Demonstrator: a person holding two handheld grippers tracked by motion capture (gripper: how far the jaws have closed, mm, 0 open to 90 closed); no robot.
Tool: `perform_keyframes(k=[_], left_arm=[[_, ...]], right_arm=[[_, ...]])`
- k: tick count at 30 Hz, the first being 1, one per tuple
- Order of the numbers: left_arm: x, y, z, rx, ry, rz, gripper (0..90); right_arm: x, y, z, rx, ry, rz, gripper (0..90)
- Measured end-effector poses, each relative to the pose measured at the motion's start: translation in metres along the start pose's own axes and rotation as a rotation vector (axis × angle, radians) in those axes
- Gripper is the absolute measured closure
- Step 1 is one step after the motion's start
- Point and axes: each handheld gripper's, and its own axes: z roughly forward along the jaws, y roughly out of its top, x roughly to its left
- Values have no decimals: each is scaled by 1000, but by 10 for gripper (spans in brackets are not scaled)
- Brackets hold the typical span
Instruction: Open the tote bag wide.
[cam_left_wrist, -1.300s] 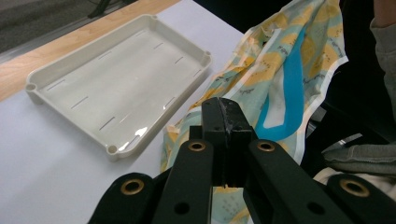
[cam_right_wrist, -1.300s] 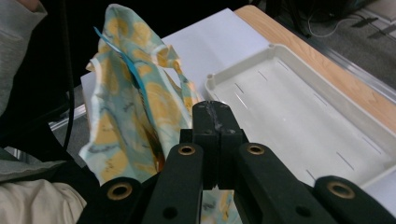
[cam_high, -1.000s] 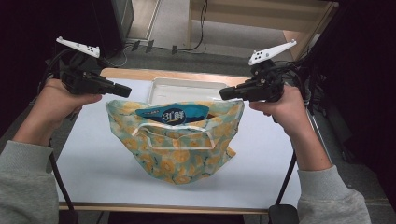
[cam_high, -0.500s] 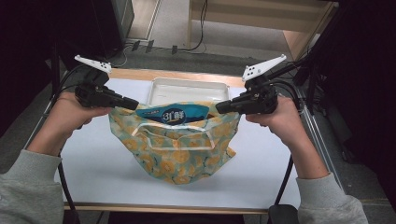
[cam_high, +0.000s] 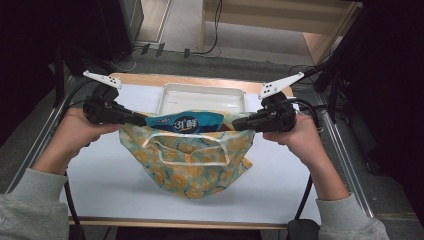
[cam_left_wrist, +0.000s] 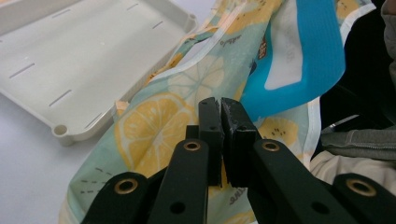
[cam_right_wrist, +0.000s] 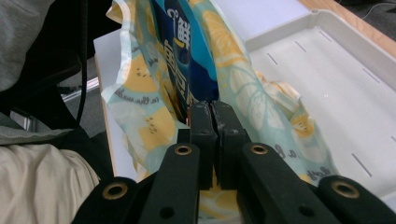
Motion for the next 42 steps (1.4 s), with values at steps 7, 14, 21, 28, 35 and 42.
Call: perform_keyframes(k=[7, 14, 21, 28, 35, 42], left_arm=[[2, -8, 1, -15, -2, -7, 858], [1, -15, 4, -13, 6, -11, 858], [2, -23, 10, -16, 6, -14, 851], [1, -27, 13, -16, -1, -15, 847], [-2, -31, 20, -6, -8, -15, 840], [-3, -32, 21, -7, -2, -14, 834]], right_arm=[[0, -9, 5, 2, 1, 6, 890], [-1, -16, 8, 2, -4, 13, 892], [0, -25, 12, 6, -6, 18, 892], [-2, -30, 13, -3, -3, 27, 892], [-1, -36, 10, 1, -33, 16, 892], [-2, -40, 8, 22, -62, 14, 892]])
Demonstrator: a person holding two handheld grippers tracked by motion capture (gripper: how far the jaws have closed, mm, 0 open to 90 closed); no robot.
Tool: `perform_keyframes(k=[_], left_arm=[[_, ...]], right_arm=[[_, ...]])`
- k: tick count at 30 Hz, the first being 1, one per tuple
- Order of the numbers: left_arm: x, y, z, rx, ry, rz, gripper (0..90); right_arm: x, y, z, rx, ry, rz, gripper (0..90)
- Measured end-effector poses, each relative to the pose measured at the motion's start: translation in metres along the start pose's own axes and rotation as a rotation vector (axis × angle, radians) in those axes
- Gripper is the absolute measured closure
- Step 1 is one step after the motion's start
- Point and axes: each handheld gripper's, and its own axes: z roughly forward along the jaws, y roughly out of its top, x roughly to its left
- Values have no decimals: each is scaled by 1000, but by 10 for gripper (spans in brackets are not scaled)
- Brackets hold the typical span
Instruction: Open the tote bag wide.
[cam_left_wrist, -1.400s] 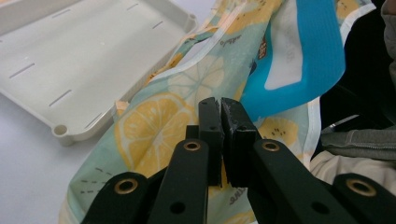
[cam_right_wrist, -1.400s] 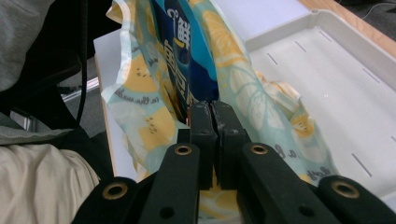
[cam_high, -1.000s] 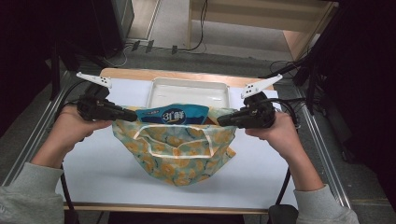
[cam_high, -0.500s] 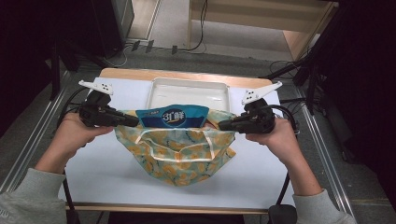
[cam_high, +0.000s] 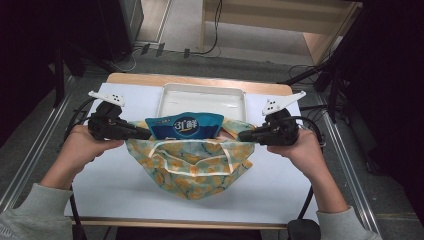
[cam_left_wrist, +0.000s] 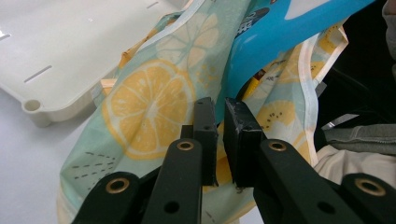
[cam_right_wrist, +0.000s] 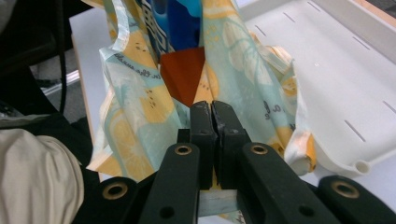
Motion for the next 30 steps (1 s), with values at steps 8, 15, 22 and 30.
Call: perform_keyframes(k=[8, 15, 22, 30], left_arm=[[4, -5, 4, -1, -3, -11, 803], [6, -10, 8, -4, -5, -15, 796], [7, -14, 12, -4, -14, -18, 756], [6, -20, 18, -13, -33, -17, 697]], right_arm=[[-3, -5, 1, 11, -22, 8, 893], [-4, -10, 1, 11, -28, 17, 894], [-6, -15, 5, 22, -28, 32, 897], [-6, -24, 12, 26, -13, 38, 897]])
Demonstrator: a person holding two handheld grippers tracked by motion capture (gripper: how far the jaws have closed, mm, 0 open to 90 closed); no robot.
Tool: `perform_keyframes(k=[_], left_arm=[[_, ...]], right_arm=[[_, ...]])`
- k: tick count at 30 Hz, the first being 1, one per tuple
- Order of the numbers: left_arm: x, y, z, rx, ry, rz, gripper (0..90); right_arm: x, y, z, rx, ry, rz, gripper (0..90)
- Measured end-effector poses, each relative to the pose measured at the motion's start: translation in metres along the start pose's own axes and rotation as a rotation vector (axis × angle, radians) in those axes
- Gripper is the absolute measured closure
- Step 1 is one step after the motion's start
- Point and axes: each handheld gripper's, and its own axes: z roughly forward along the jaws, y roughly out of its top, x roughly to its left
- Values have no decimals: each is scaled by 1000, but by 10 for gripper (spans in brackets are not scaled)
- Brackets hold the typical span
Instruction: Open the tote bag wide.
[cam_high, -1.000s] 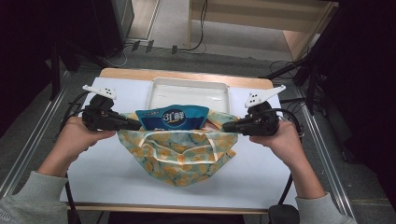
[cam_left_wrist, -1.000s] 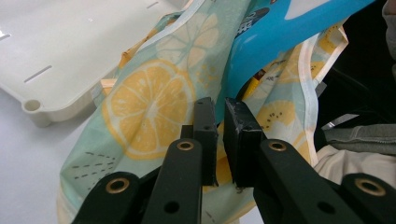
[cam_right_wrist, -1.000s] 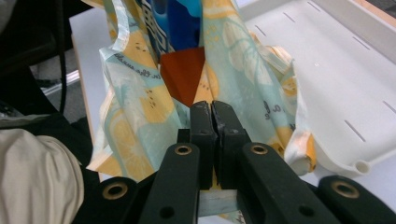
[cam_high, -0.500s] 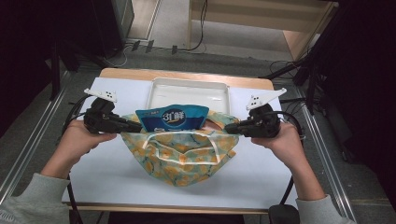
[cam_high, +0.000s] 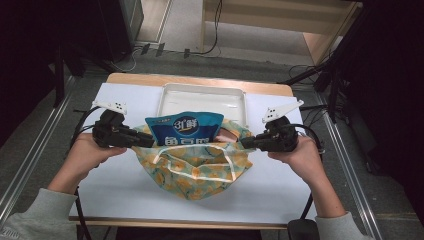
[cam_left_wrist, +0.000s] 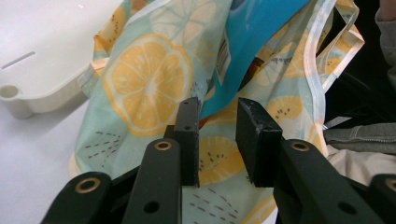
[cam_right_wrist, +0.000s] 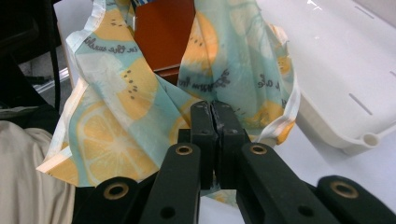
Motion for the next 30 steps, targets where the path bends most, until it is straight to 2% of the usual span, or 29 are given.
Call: perform_keyframes(k=[11, 18, 21, 25, 30], left_arm=[[-5, -8, 4, 10, -3, -1, 672], [-3, -17, 10, 16, 2, -11, 677], [-3, -21, 12, 9, 11, -1, 752], [0, -25, 15, -4, 13, -26, 855], [2, -28, 20, -5, 12, -35, 862]], right_arm=[[10, -9, 1, -18, 16, -9, 896], [11, -15, 8, -3, 22, 0, 896], [11, -17, 12, 0, 25, -1, 896], [10, -20, 19, -3, 34, 1, 896], [9, -23, 24, -14, 41, 9, 896]])
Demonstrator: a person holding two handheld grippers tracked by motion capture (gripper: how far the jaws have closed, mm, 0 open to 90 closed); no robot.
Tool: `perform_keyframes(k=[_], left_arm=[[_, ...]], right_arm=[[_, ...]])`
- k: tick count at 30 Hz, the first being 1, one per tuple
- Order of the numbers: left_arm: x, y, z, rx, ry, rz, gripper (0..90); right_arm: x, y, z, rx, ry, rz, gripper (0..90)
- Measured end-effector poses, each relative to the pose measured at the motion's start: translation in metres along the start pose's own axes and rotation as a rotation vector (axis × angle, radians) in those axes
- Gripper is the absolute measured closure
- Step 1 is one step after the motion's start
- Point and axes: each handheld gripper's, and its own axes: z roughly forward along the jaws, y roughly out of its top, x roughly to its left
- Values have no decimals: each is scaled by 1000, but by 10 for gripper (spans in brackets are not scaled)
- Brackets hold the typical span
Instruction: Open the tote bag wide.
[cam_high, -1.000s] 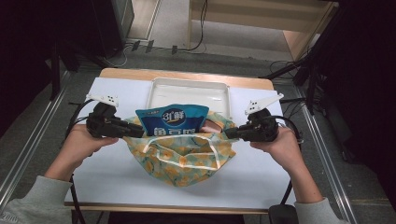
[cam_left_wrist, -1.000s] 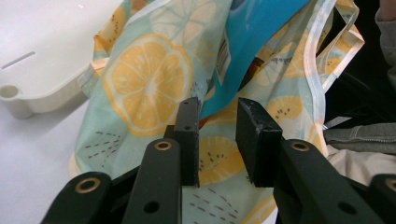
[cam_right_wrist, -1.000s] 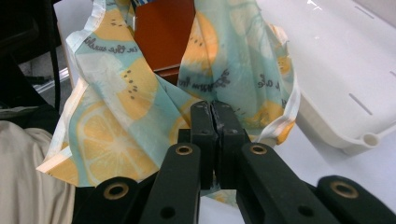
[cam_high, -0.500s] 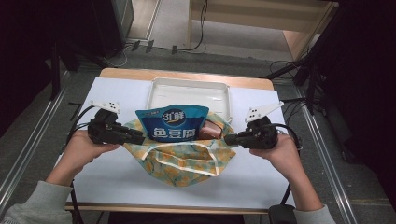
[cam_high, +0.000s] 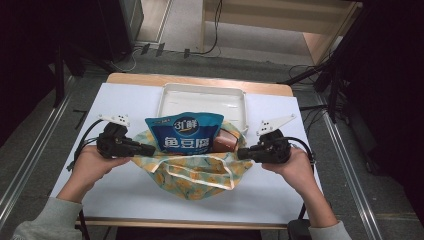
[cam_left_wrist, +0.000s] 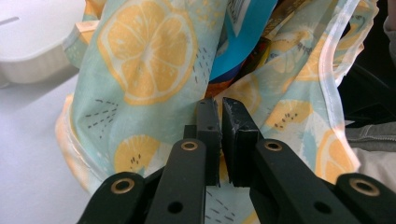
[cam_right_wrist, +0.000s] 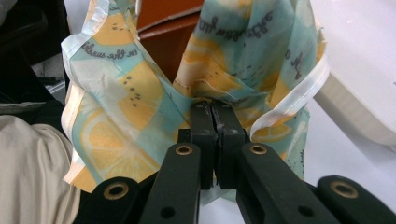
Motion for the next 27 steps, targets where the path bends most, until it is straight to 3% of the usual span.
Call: perform_keyframes(k=[15, 22, 27], left_arm=[[10, -10, 20, -2, -12, -33, 857], [12, -12, 21, -10, -14, -28, 855], [15, -18, 21, -17, -19, -47, 848]], right_arm=[[-11, -15, 13, -29, -18, 26, 899], [-16, -18, 17, -31, -33, 38, 900], [-18, -23, 20, -38, -39, 40, 900]])
